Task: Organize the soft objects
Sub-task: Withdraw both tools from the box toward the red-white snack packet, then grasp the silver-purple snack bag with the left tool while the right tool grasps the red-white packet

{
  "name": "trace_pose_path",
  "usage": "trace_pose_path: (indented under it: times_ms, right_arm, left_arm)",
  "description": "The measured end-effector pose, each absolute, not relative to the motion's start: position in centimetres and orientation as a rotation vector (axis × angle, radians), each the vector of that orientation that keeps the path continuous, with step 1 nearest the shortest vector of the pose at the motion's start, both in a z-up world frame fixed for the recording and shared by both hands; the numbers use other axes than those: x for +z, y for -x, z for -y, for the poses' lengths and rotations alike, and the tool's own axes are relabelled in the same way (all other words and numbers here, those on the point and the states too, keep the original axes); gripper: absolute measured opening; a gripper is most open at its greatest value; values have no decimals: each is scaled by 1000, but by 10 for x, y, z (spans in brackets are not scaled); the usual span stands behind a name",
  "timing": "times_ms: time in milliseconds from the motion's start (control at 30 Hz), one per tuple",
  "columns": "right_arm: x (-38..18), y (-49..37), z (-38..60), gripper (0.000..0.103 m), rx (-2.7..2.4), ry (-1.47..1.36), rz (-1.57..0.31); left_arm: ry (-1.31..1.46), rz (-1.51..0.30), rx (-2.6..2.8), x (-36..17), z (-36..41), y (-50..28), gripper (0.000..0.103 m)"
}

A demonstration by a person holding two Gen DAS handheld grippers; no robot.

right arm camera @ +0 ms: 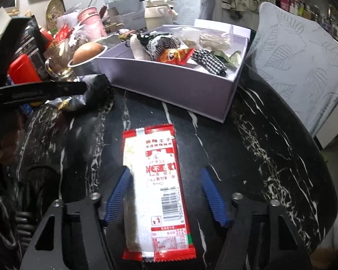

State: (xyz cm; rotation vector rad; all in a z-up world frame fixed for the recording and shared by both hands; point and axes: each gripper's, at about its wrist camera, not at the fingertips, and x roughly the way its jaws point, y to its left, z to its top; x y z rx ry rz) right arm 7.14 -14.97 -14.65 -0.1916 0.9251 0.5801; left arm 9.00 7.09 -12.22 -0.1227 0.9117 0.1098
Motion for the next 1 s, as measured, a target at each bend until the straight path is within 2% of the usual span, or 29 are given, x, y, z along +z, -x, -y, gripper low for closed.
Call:
trace_pose_path:
  times_ms: [100, 333, 400, 533, 567, 1000]
  right_arm:
    - [-145, -69, 148, 43, 612, 192, -924]
    - [-143, -72, 152, 43, 603, 192, -933]
    - [-143, -71, 156, 43, 600, 195, -934]
    - [-144, -69, 168, 43, 582, 171, -944]
    - [-144, -69, 172, 43, 577, 162, -947]
    - [-141, -56, 216, 43, 502, 109, -949]
  left_arm:
    - [89, -906, 97, -125, -69, -93, 74]
    - [153, -978, -7, -142, -63, -100, 74]
    - [167, -982, -30, -146, -57, -98, 70]
    - [161, -973, -68, -145, -40, -90, 48]
    - [161, -973, -71, -145, -37, -89, 46]
    - [141, -1002, -128, -143, 9, -44, 43]
